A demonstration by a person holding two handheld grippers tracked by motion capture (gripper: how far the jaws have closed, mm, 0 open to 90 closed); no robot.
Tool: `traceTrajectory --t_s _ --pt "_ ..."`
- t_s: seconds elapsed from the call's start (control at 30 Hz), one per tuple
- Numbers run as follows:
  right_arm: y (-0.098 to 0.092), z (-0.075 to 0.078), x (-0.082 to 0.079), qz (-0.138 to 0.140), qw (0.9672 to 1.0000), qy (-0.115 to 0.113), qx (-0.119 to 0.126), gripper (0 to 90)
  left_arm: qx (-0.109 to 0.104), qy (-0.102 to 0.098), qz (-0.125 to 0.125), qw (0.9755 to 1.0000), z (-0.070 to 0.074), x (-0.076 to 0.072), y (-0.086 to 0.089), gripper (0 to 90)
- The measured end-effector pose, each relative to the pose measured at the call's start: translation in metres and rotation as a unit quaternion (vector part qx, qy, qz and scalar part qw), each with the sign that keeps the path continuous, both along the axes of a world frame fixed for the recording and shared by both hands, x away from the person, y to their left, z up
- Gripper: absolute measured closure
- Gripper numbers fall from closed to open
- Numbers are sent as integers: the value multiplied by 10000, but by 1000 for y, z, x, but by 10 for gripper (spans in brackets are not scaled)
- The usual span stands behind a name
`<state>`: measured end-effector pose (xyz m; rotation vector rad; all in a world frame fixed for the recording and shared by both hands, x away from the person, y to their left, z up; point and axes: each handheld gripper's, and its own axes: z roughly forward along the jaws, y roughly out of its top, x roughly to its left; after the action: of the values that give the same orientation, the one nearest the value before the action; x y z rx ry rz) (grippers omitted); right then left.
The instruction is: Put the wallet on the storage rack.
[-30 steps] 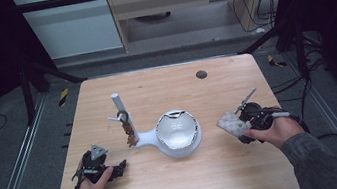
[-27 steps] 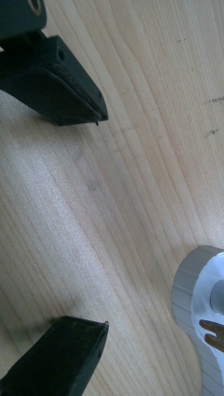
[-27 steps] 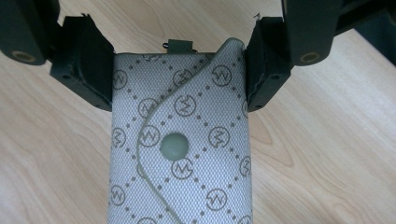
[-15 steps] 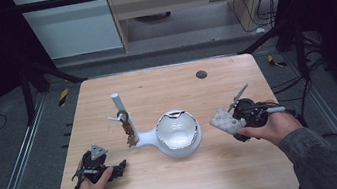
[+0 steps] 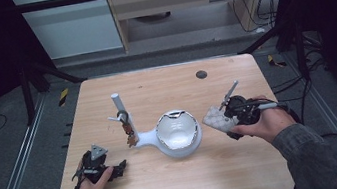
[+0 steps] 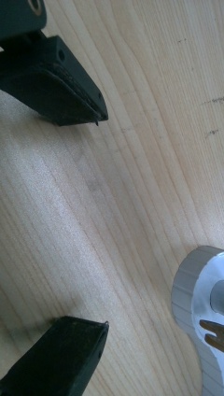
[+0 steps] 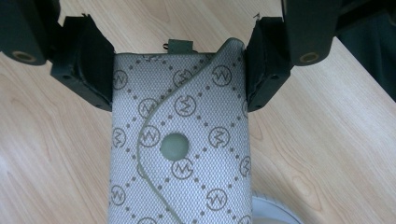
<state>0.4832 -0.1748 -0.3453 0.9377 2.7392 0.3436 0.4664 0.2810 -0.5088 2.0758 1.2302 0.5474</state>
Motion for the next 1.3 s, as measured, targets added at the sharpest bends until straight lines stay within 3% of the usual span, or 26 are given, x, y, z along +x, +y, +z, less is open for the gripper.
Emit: traceTrajectory --t_s 0.73,1.3 --pt "36 14 -4 451 9990 -23 -69 317 -1 7 -14 10000 0 1 0 3" --pt "67 4 -2 784 9967 133 -144 316 9 14 -18 10000 0 1 0 2"
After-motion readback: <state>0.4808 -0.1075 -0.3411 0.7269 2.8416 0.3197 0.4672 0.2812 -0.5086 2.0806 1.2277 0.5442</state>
